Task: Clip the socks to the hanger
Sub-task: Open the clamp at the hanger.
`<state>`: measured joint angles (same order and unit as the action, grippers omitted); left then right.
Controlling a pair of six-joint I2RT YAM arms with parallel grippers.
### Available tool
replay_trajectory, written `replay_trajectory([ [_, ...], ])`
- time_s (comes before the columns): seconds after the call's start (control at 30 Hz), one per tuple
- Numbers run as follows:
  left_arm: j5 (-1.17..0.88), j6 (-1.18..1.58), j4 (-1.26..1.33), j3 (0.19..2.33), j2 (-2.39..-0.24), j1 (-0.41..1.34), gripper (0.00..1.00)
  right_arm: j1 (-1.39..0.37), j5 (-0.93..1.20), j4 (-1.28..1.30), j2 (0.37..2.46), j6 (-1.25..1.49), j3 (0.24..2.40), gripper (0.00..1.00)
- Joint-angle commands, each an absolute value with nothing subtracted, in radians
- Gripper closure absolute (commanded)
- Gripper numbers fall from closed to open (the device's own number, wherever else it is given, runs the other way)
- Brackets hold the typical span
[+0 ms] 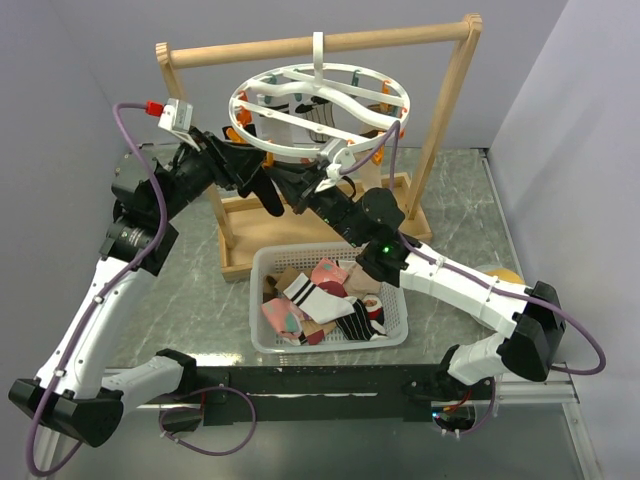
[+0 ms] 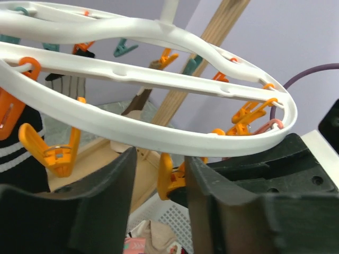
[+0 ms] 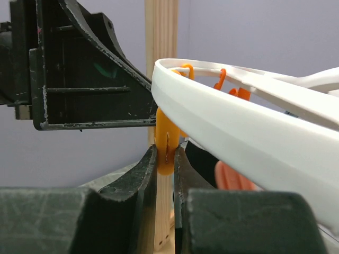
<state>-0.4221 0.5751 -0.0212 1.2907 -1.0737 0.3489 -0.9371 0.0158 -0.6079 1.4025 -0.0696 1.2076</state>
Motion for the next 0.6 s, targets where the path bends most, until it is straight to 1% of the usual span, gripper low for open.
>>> replay_trajectory([
  [0.0,-0.466,0.578,0.041,1.296,-1.045,0.359,0.47,-0.965,0.061,-0.583,1.419,-0.06,1.243,1.0],
  [0.13,-0.465,0.566,0.031,1.244,-1.0,0.353,0.41,-0.965,0.057,-0.583,1.416,-0.066,1.244,1.0],
  [0.23,-0.483,0.565,0.046,1.249,-1.006,0.35,0.38,-0.963,0.064,-0.575,1.422,-0.058,1.255,1.0],
  [0.27,-0.486,0.56,0.051,1.252,-1.009,0.35,0.33,-0.965,0.066,-0.574,1.425,-0.054,1.256,1.0],
  [0.33,-0.497,0.548,0.046,1.252,-1.008,0.35,0.29,-0.963,0.061,-0.58,1.422,-0.049,1.252,1.0],
  [0.57,-0.485,0.508,0.02,1.197,-0.956,0.345,0.28,-0.96,0.052,-0.577,1.408,-0.06,1.249,1.0],
])
